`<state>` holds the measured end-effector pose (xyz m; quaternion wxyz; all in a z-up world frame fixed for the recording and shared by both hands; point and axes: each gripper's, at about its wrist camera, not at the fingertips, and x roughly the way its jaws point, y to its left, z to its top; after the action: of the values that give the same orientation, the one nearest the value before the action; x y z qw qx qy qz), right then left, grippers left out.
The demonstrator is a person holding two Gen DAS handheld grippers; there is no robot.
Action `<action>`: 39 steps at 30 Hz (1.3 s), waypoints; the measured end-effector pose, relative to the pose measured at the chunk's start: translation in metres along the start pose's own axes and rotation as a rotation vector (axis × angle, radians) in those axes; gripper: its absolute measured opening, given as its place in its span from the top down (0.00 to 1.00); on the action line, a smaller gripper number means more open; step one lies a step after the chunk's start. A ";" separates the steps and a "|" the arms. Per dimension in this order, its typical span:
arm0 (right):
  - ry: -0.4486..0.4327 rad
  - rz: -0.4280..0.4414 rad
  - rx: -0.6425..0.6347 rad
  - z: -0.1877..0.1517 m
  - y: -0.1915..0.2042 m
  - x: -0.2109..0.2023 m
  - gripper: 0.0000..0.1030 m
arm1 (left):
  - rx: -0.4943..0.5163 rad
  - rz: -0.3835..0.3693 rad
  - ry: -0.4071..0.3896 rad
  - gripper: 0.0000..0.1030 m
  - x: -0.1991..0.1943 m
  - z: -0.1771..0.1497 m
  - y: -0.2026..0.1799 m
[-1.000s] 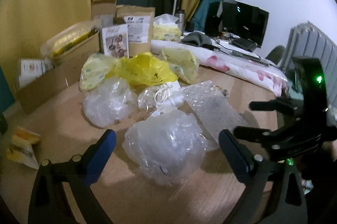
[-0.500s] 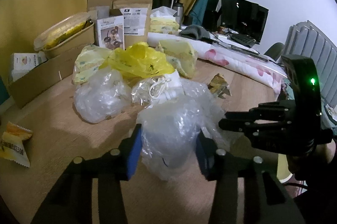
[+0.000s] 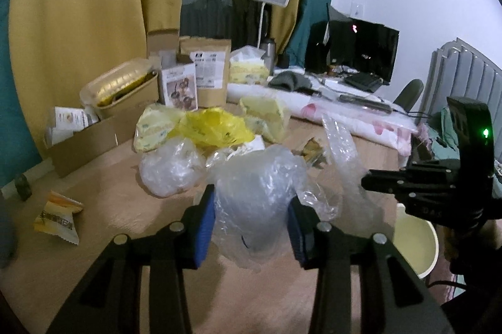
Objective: Collect trash
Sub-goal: 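Carry the plastic to the bucket and release it from both grippers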
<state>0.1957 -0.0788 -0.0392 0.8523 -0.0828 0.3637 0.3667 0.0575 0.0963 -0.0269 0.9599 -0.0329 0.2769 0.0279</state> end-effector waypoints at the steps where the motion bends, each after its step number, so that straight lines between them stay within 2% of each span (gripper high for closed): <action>1: -0.008 -0.008 0.007 -0.003 -0.004 -0.007 0.93 | 0.006 0.000 -0.007 0.60 -0.003 0.000 -0.003; 7: -0.042 -0.079 0.073 -0.032 -0.037 -0.048 0.93 | 0.044 -0.026 -0.035 0.60 -0.016 0.004 -0.034; 16: -0.041 -0.198 0.220 -0.097 -0.111 -0.104 0.93 | 0.157 -0.095 -0.041 0.60 -0.014 0.009 -0.109; 21: -0.019 -0.226 0.269 -0.132 -0.139 -0.119 0.93 | 0.206 -0.147 -0.018 0.60 -0.003 0.008 -0.152; 29: 0.028 -0.245 0.310 -0.172 -0.161 -0.122 0.92 | 0.274 -0.218 0.040 0.60 0.022 0.002 -0.212; 32: 0.058 -0.258 0.324 -0.182 -0.168 -0.119 0.79 | 0.284 -0.243 0.072 0.60 0.034 -0.004 -0.228; 34: 0.068 -0.265 0.332 -0.188 -0.173 -0.120 0.55 | 0.284 -0.261 0.097 0.60 0.044 -0.006 -0.239; 35: 0.067 -0.267 0.338 -0.189 -0.175 -0.121 0.50 | 0.284 -0.270 0.107 0.60 0.049 -0.008 -0.243; 39: 0.070 -0.294 0.358 -0.198 -0.190 -0.129 0.48 | 0.296 -0.314 0.154 0.60 0.068 -0.014 -0.262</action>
<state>0.1551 -0.3686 -0.1176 0.8845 0.0050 0.4364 0.1649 0.1262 -0.1639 -0.0625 0.9228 0.0633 0.3420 -0.1656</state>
